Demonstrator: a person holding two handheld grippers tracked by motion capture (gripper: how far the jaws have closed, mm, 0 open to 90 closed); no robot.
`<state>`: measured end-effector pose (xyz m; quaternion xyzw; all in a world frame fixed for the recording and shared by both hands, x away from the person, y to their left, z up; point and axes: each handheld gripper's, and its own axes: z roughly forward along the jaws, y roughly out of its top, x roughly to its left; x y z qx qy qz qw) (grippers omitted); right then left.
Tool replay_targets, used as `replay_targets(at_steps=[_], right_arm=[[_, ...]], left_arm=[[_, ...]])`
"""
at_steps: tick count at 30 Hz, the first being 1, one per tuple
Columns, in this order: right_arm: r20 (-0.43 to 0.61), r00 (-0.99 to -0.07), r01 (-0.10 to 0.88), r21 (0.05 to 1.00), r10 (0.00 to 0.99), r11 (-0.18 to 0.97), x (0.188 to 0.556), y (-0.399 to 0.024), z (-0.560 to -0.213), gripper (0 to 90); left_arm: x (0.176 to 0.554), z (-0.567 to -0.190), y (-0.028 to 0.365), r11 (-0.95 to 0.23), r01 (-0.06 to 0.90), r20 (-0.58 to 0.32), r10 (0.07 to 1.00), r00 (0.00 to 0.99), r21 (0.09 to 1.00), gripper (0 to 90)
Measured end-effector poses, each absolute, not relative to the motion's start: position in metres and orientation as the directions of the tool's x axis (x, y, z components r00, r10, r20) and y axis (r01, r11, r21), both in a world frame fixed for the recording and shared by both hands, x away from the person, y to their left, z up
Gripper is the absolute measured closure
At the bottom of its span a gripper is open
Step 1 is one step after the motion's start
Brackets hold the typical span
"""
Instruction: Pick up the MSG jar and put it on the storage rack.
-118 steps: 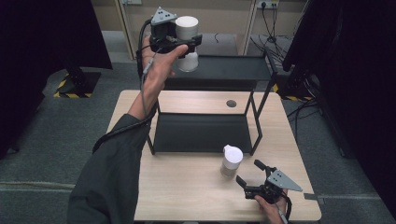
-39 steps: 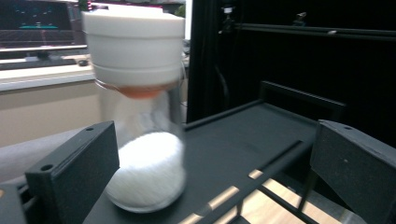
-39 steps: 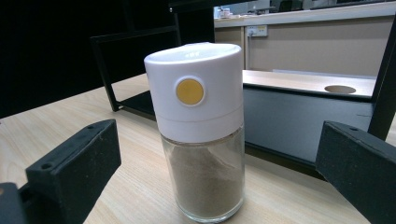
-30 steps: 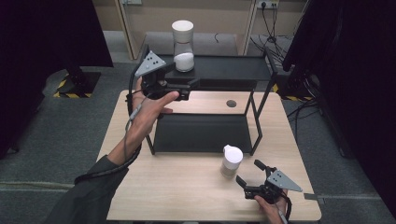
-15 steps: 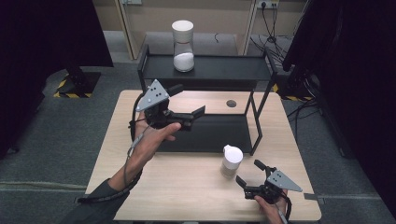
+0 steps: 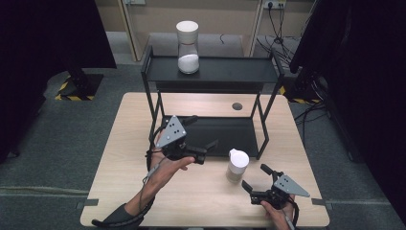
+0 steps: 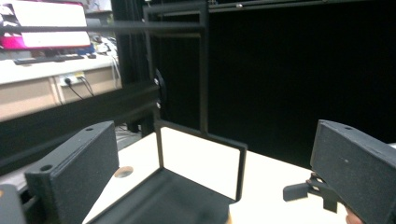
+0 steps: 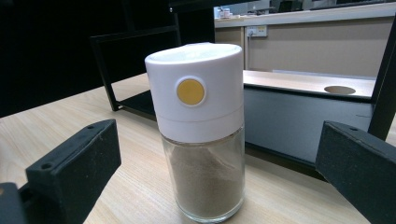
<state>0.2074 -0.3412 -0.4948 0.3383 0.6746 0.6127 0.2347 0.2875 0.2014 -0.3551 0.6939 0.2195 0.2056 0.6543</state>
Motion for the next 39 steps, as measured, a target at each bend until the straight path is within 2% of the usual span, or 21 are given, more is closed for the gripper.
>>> replay_targets(at_steps=[11,39], right_arm=[[0.098,-0.662,0.170,0.985,0.743,0.022,0.208,-0.341,-0.495,0.4],[0.093,-0.666,0.168,0.985,0.741,0.028,0.208,-0.340,-0.495,0.4]], left_arm=[[0.283,-0.380,0.200,-0.073,0.023,0.021,0.549,0.835,0.997,0.0],[0.268,-0.449,0.225,-0.028,0.102,-0.071,0.545,0.836,0.994,0.2]])
